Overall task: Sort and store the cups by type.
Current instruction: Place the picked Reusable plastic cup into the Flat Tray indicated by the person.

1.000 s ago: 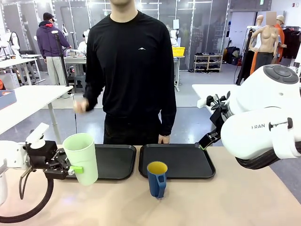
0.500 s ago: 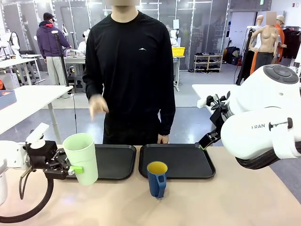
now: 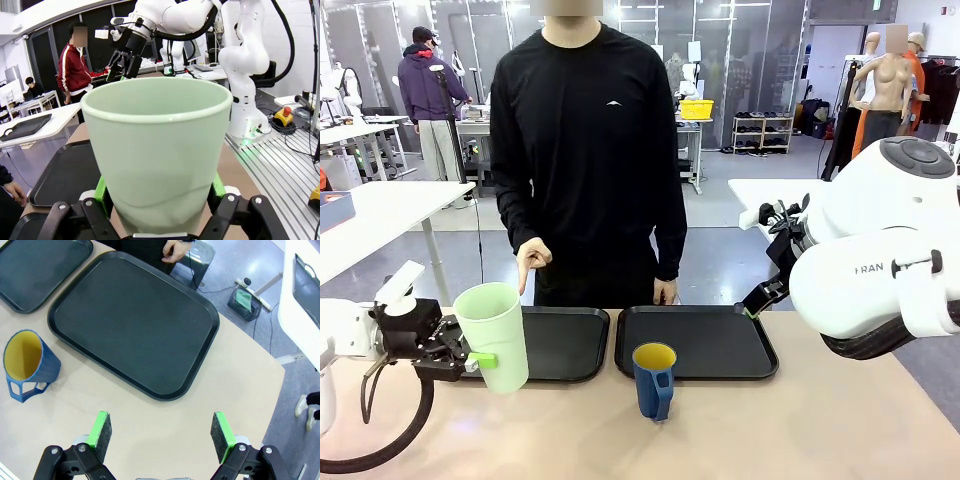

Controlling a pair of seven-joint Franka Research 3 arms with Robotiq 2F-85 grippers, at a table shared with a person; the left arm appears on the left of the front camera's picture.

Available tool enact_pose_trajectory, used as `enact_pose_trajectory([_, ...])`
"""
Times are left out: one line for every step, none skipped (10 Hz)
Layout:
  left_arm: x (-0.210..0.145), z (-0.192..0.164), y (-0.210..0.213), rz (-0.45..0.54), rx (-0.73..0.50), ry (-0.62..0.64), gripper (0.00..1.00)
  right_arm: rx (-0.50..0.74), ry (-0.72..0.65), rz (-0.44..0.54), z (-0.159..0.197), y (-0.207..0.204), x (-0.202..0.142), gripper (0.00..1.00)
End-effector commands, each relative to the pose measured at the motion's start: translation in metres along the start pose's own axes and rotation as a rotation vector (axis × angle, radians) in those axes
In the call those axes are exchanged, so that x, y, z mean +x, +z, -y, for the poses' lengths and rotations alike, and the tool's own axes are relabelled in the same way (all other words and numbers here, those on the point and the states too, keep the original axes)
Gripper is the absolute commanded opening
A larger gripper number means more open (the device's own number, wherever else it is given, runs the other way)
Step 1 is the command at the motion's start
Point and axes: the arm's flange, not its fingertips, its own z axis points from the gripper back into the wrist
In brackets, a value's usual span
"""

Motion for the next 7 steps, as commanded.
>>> enact_pose_trajectory([0.006, -0.006, 0.001, 0.016, -0.019, -0.026, 0.85, 0.002, -0.003, -0.001, 0.001, -0.001, 0.0, 1.0])
enact_pose_trajectory([0.006, -0.016, 0.008, 0.008, -0.003, -0.036, 0.85, 0.002, -0.003, -0.001, 0.001, -0.001, 0.0, 1.0])
enact_pose_trajectory([0.006, -0.033, 0.013, 0.018, 0.012, -0.024, 0.85, 0.002, -0.003, -0.001, 0.001, -0.001, 0.0, 1.0])
enact_pose_trajectory([0.004, -0.048, 0.021, 0.021, 0.037, -0.019, 0.85, 0.002, -0.003, -0.001, 0.001, -0.001, 0.0, 1.0])
enact_pose_trajectory([0.002, -0.068, 0.028, 0.02, 0.043, -0.004, 0.85, 0.002, -0.003, -0.001, 0.001, -0.001, 0.0, 1.0])
enact_pose_trajectory([-0.005, -0.091, 0.037, 0.025, 0.064, 0.039, 0.85, 0.002, -0.003, -0.001, 0.001, -0.001, 0.0, 1.0])
enact_pose_trajectory([-0.011, -0.11, 0.046, 0.025, 0.066, 0.069, 0.85, 0.002, -0.003, -0.001, 0.001, -0.001, 0.0, 1.0])
